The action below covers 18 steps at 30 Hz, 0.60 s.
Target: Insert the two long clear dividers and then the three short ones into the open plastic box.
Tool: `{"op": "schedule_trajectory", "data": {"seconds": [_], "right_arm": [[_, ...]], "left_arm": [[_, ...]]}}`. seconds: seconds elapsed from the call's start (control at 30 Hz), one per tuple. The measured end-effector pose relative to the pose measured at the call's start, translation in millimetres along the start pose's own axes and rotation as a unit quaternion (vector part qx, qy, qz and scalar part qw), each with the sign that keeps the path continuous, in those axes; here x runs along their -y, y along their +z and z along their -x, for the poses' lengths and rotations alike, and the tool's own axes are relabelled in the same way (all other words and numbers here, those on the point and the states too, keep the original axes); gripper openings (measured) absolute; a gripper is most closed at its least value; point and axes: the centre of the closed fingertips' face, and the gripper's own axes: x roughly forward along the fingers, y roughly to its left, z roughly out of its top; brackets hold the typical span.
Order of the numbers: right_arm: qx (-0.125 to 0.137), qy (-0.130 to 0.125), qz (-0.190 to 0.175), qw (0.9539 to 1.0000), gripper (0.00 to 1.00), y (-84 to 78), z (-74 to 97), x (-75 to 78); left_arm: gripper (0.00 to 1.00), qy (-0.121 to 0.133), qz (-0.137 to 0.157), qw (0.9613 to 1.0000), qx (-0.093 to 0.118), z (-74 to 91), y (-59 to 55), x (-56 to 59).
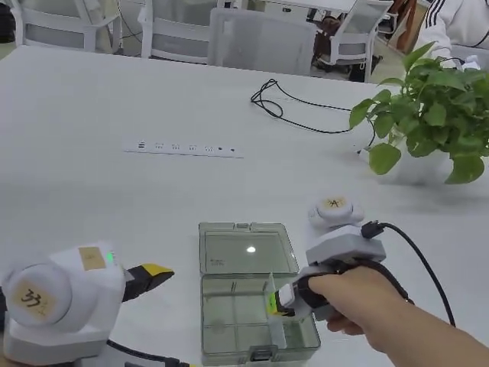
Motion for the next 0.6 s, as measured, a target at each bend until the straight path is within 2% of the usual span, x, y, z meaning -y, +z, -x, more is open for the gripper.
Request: {"op": "schedule_trajectory", "data": {"seconds": [0.27, 0.3, 0.33, 0.4, 0.5, 0.6], "right_arm": [[0.01, 0.016, 0.013, 0.9997, 0.11, -0.4, -1.0, -0.7], [0.012, 0.018, 0.019, 0.9996, 0.12, -0.5, -0.8, -1.1], [0.02, 0.024, 0.041, 0.9987, 0.12, 1.1, -0.8, -2.0], [0.017, 0.028, 0.038, 0.9987, 0.13, -2.0, 1.4, -3.5], [0.031, 0.037, 0.036, 0.9981, 0.16, 0.7, 5.4, -4.4], [0.04, 0.051, 0.055, 0.9964, 0.19, 2.4, 11.4, -7.3]], "left_arm": [[0.96, 0.007, 0.003, 1.0, -0.002, 2.4, -0.9, -1.8], [0.96, 0.01, 0.004, 0.9999, -0.002, 3.0, -1.1, -2.7], [0.96, 0.012, 0.005, 0.9999, -0.004, 3.5, -1.6, -3.2], [0.96, 0.016, 0.006, 0.9998, -0.004, 4.9, -2.1, -4.1], [0.96, 0.024, 0.009, 0.9996, -0.008, 7.4, -4.0, -5.9], [0.95, 0.036, 0.016, 0.9992, -0.012, 11.5, -6.5, -9.0]]}}
